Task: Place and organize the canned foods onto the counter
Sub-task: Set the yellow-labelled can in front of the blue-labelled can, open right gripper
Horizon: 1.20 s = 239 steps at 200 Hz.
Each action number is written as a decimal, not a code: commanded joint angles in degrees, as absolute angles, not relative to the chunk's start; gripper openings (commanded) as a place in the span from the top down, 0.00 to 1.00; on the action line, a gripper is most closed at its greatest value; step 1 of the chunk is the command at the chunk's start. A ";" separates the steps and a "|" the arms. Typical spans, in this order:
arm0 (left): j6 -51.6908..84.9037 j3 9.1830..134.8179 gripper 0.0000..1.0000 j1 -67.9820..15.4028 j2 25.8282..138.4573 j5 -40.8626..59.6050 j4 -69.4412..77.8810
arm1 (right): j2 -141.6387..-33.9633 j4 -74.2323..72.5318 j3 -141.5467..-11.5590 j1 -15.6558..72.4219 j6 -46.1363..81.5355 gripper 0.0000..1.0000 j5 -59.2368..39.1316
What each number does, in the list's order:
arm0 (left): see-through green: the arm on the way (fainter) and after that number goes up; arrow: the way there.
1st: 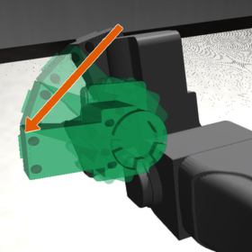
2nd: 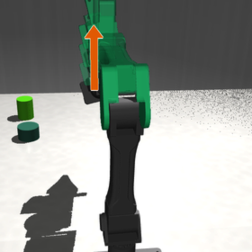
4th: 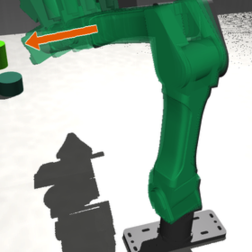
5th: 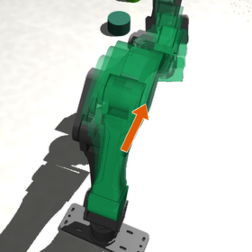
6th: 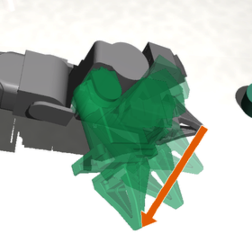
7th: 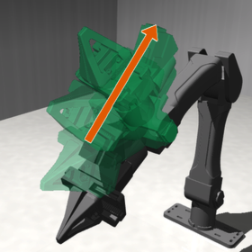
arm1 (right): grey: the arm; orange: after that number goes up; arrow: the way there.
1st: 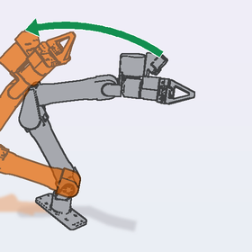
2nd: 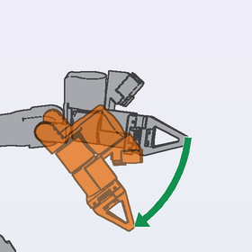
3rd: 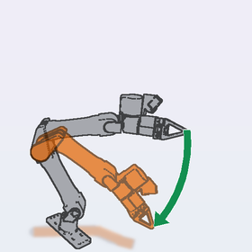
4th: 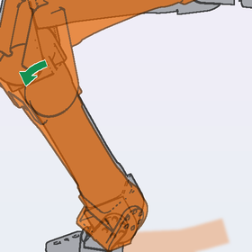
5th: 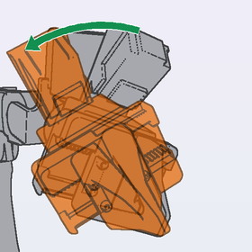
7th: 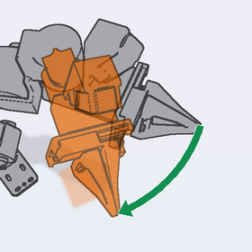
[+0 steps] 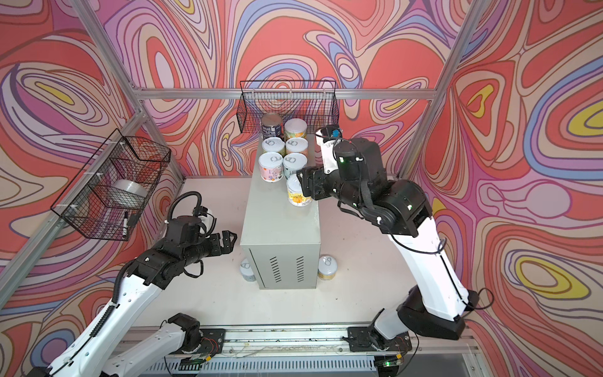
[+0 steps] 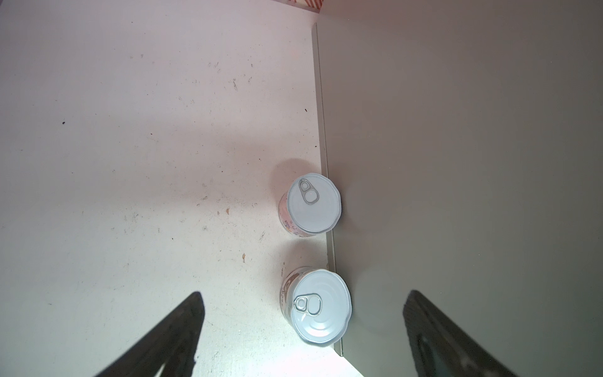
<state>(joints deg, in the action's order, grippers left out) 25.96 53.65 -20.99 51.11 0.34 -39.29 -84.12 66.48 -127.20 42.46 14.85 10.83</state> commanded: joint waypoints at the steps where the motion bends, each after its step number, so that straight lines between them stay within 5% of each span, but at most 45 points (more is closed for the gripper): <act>1: 26.06 53.62 0.04 -20.75 51.33 -0.09 -38.11 | -83.14 64.97 -121.57 42.80 16.20 0.28 9.79; 74: 26.06 53.19 0.04 -20.81 51.15 0.17 -38.24 | -79.41 60.65 -110.62 42.76 17.22 0.36 7.54; 239: 26.02 50.94 0.04 -20.76 51.62 -0.09 -37.04 | -83.18 59.74 -110.50 42.80 16.71 0.44 12.28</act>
